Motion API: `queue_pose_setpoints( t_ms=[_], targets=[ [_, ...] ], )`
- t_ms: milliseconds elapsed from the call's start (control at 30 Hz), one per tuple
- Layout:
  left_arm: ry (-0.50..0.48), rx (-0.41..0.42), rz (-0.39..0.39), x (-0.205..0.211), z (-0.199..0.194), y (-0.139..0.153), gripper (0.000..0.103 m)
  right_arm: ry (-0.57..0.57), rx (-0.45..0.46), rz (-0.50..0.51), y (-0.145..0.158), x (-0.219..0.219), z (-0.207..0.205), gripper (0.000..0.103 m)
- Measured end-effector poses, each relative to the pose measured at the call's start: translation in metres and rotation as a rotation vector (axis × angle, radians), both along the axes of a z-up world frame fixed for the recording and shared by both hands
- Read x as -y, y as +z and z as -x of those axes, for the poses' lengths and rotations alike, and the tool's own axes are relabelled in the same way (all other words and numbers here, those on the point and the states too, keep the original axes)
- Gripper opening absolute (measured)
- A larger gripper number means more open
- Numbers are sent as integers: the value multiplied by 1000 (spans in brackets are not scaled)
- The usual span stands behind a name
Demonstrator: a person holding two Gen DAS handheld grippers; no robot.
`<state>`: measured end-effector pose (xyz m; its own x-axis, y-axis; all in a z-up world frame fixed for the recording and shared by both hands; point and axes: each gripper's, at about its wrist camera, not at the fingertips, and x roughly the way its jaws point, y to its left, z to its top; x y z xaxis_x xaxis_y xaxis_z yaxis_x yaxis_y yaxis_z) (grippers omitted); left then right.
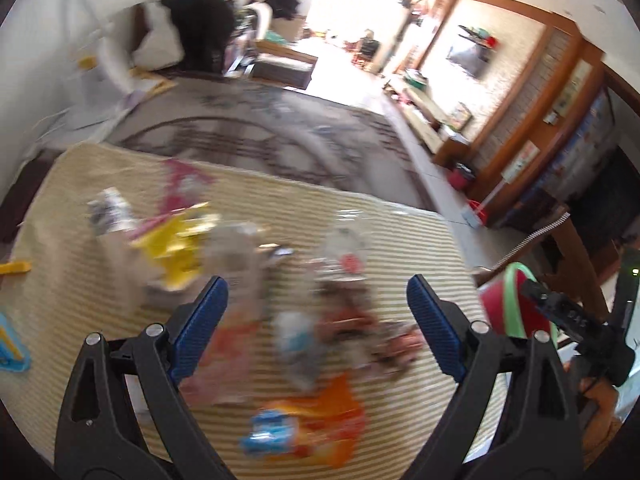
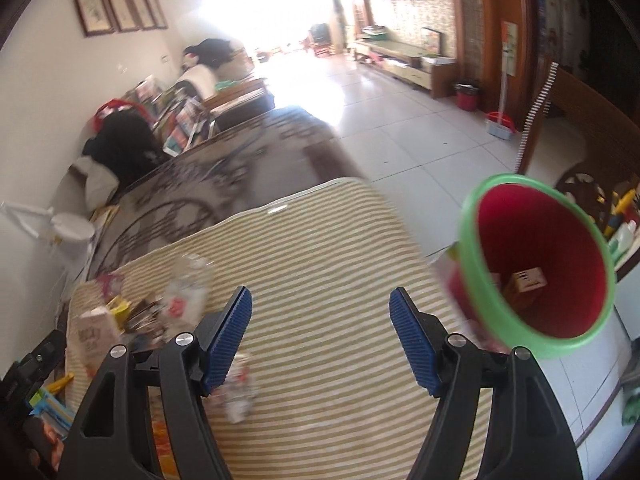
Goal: Collect trash
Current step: 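Grasp the pink Pocky box with right tool while left grasps crumpled grey bag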
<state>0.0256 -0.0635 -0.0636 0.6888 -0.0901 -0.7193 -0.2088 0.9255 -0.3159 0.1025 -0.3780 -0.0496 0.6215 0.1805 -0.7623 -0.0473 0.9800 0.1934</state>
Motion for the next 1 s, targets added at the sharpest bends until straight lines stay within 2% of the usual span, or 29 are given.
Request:
queue_pose_setpoints(
  t_ms=[67,233,333,467,633,733,833,1000],
  targets=[
    [42,-35,-11,-39,17,-9,88,43,-3,0,-3,-36,8,69],
    [67,-107,-45,-96,49,-28,89,139,-33,-35,-15,-112,27,69],
    [62,-135,-53,-114,62,-36,89,216,-52,-46,-21,-155,34,69],
    [57,-151,-34,-132,69,-44,89,305,-138,-81,-39,-203,32,73],
    [33,-150,-11,-145,79,-50,89,371,-227,-92,-60,-243,24,77],
    [12,-155,-6,-147,81,-53,89,369,-272,-85,-74,-256,14,79],
    [-9,-166,7,-146,84,-56,89,383,-297,-101,-84,-265,7,89],
    [-41,-179,23,-145,87,-61,89,432,-349,-76,-98,-284,2,88]
  ],
)
